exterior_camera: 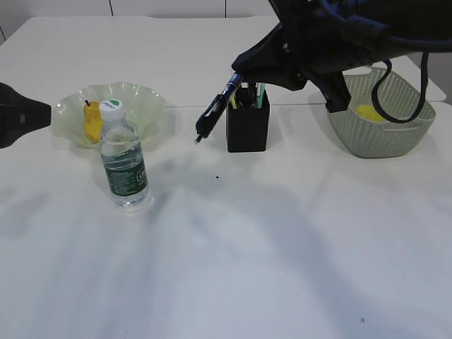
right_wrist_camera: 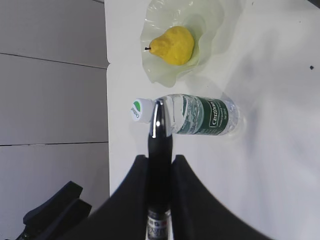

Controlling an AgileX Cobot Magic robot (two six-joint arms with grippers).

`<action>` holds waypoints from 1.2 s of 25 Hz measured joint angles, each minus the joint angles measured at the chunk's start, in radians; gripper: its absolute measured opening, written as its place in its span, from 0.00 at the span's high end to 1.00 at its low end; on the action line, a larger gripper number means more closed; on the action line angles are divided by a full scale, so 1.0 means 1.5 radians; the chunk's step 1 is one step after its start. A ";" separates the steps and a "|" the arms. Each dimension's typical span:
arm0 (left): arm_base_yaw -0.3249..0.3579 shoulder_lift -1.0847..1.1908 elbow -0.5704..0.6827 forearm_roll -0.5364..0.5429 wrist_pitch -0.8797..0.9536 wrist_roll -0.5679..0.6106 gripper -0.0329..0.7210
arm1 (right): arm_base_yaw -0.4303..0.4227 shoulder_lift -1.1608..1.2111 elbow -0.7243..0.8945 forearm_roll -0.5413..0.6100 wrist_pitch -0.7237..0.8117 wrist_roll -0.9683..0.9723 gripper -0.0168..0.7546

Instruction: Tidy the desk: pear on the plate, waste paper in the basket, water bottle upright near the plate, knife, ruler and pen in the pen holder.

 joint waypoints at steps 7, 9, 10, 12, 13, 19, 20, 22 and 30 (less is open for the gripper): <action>-0.061 0.000 0.000 0.078 -0.040 0.000 0.36 | 0.000 0.000 0.000 0.023 -0.004 0.000 0.90; -0.092 0.000 0.000 0.100 -0.053 0.000 0.36 | 0.000 0.000 0.000 0.030 -0.006 0.000 0.90; -0.105 0.000 0.000 0.106 -0.063 0.000 0.36 | 0.000 0.000 0.000 0.031 -0.007 0.000 0.90; -0.120 0.003 0.000 0.104 -0.084 0.000 0.36 | 0.000 0.000 0.000 0.033 -0.009 -0.002 0.90; -0.122 0.008 0.000 0.097 -0.096 0.000 0.36 | 0.000 0.000 0.000 0.033 -0.011 -0.002 0.90; -0.125 0.049 0.036 0.060 -0.193 0.000 0.36 | 0.000 0.000 0.000 0.038 -0.012 -0.005 0.90; -0.125 0.050 0.055 0.057 -0.220 0.000 0.36 | 0.000 0.000 0.000 0.048 -0.013 -0.005 0.90; -0.125 0.050 0.094 0.053 -0.291 0.000 0.36 | 0.000 0.000 0.000 0.062 -0.018 -0.005 0.90; -0.125 0.068 0.219 0.086 -0.528 -0.001 0.36 | 0.000 0.000 0.000 0.079 -0.023 -0.005 0.90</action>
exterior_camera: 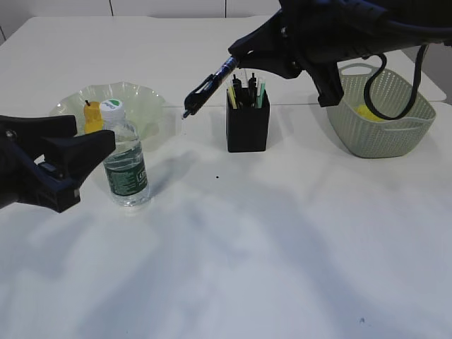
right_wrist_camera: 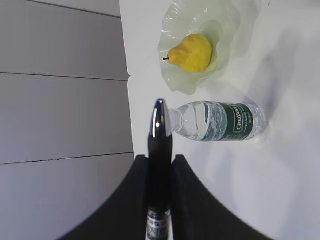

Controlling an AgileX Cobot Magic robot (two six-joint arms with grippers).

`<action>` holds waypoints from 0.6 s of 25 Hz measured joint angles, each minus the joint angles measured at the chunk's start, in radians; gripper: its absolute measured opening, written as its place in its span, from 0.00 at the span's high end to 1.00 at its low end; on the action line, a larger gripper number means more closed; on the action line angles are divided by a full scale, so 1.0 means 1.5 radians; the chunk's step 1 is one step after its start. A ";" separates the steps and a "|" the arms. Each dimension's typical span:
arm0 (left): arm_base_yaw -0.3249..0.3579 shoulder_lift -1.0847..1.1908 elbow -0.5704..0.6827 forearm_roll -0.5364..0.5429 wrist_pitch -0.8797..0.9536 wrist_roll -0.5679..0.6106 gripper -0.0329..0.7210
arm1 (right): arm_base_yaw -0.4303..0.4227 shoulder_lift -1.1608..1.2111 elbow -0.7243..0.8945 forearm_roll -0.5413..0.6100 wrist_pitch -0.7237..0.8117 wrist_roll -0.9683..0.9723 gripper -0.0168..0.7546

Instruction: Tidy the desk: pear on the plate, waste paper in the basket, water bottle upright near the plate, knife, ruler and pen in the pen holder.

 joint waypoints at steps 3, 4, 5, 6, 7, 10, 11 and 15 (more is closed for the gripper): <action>0.000 0.026 0.004 0.080 -0.063 -0.001 0.36 | 0.000 0.000 0.000 0.001 0.000 0.000 0.90; 0.000 0.038 0.004 0.104 -0.090 -0.001 0.36 | 0.000 0.000 0.000 0.001 0.000 0.000 0.90; -0.001 0.049 0.004 0.126 -0.122 -0.001 0.36 | 0.000 0.000 0.000 0.003 0.000 0.000 0.90; -0.002 0.062 0.004 0.141 -0.151 -0.001 0.36 | 0.000 0.000 0.000 0.004 0.000 0.000 0.90; -0.002 0.076 0.004 0.150 -0.170 -0.001 0.36 | 0.000 0.000 0.000 0.004 0.000 0.000 0.90; -0.002 0.120 0.004 0.159 -0.192 -0.001 0.36 | 0.000 0.000 0.000 0.004 0.000 0.000 0.90; -0.002 0.130 0.004 0.163 -0.199 -0.001 0.36 | 0.000 0.000 0.000 0.005 0.000 0.000 0.90; -0.002 0.173 0.004 0.183 -0.284 -0.001 0.36 | 0.000 0.000 0.000 0.020 0.000 0.000 0.90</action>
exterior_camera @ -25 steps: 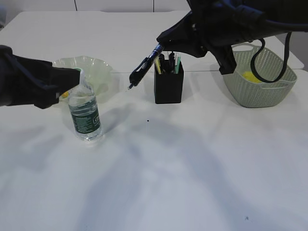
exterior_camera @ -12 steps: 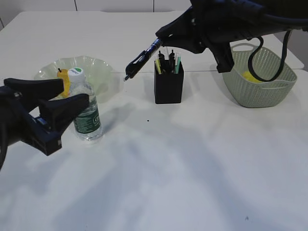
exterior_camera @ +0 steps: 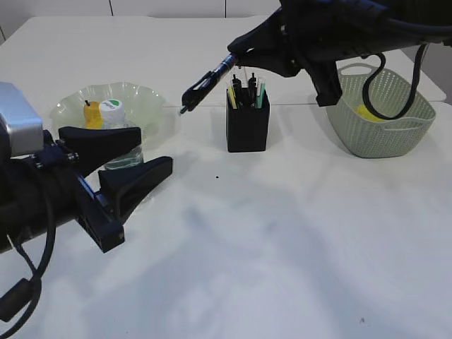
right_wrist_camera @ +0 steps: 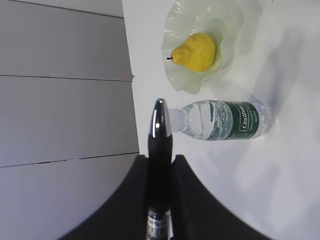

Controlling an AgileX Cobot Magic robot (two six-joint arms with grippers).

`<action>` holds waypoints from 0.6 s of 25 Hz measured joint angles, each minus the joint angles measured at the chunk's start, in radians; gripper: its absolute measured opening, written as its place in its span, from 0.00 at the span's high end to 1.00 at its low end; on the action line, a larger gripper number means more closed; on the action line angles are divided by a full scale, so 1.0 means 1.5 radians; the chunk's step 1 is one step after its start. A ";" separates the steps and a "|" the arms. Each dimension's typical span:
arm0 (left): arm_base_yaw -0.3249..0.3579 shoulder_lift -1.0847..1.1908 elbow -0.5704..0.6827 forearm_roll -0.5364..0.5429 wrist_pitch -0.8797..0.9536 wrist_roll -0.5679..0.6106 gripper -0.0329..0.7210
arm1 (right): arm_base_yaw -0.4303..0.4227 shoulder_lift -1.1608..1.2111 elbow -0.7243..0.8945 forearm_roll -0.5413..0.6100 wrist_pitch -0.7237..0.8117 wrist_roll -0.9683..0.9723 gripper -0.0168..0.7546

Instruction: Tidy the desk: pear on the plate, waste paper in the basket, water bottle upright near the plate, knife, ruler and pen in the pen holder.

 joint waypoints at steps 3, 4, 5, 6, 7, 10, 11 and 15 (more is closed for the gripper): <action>0.000 0.032 0.000 0.004 -0.065 0.000 0.36 | 0.000 0.000 0.000 0.009 0.000 0.000 0.90; 0.000 0.041 0.000 0.004 -0.069 0.000 0.36 | 0.000 0.000 0.000 0.012 0.000 0.000 0.90; 0.000 0.050 0.000 0.004 -0.070 0.000 0.36 | 0.000 0.000 0.000 0.013 0.000 0.000 0.90; 0.000 0.054 0.000 0.004 -0.071 0.000 0.36 | 0.000 0.000 0.000 0.013 0.001 0.000 0.90; 0.000 0.058 0.000 0.004 -0.073 0.000 0.36 | 0.000 0.000 0.000 0.013 0.004 0.000 0.90; 0.000 0.061 -0.003 0.005 -0.074 0.000 0.36 | 0.000 0.000 0.000 0.015 0.010 0.000 0.90; 0.000 0.061 -0.006 0.006 -0.076 0.000 0.36 | 0.000 0.000 0.000 0.015 0.014 0.000 0.90; 0.000 0.061 -0.037 0.009 -0.077 0.000 0.33 | 0.000 0.000 0.000 0.022 0.021 0.000 0.90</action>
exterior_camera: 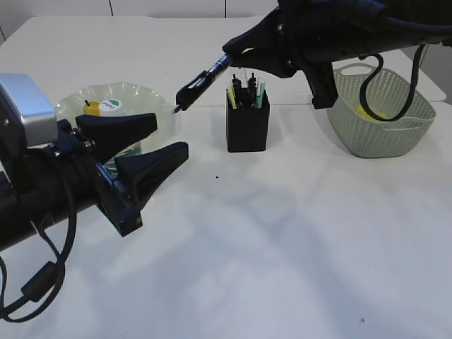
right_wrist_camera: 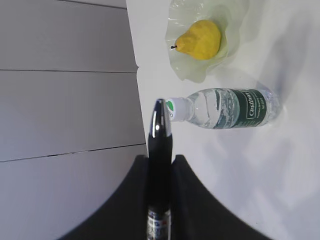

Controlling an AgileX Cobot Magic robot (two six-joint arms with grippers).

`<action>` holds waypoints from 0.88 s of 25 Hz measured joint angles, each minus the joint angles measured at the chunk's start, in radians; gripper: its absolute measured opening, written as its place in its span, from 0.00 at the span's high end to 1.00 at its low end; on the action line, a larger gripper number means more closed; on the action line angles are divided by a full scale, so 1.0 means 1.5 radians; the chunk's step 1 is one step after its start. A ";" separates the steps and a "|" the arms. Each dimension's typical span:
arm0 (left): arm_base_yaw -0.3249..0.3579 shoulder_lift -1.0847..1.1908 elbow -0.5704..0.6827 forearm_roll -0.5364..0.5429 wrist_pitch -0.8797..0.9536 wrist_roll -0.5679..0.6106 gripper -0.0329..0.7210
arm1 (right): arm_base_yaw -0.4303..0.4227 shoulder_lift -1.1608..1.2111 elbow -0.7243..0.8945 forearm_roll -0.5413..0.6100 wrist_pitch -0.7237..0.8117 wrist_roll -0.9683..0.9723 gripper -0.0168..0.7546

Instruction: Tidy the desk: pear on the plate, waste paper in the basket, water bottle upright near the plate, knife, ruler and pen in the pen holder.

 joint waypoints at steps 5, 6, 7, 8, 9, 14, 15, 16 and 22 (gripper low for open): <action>0.000 0.000 -0.035 0.016 0.000 0.000 0.18 | 0.000 0.000 0.000 0.065 0.001 -0.013 0.90; 0.000 0.000 -0.041 0.022 0.000 0.000 0.17 | 0.000 0.000 0.000 0.077 0.001 -0.017 0.90; 0.000 0.000 -0.046 0.025 0.000 0.000 0.16 | 0.000 0.000 0.000 0.086 0.001 -0.018 0.90; 0.000 0.000 -0.055 0.027 0.000 0.000 0.16 | 0.000 0.000 0.000 0.093 0.003 -0.018 0.90; 0.000 0.000 -0.062 0.028 0.000 0.000 0.16 | 0.000 0.000 0.000 0.101 0.003 -0.020 0.90; 0.000 0.000 -0.096 0.029 0.000 0.000 0.16 | 0.000 0.000 0.000 0.141 0.003 -0.024 0.90; 0.000 0.000 -0.101 0.029 0.000 0.000 0.17 | 0.000 0.000 0.000 0.144 0.003 -0.024 0.90; 0.000 0.000 -0.104 0.029 0.000 0.000 0.17 | 0.000 0.000 0.000 0.146 0.003 -0.024 0.90; 0.000 0.000 -0.107 0.030 -0.002 0.000 0.17 | 0.000 0.000 0.000 0.219 0.000 -0.024 0.90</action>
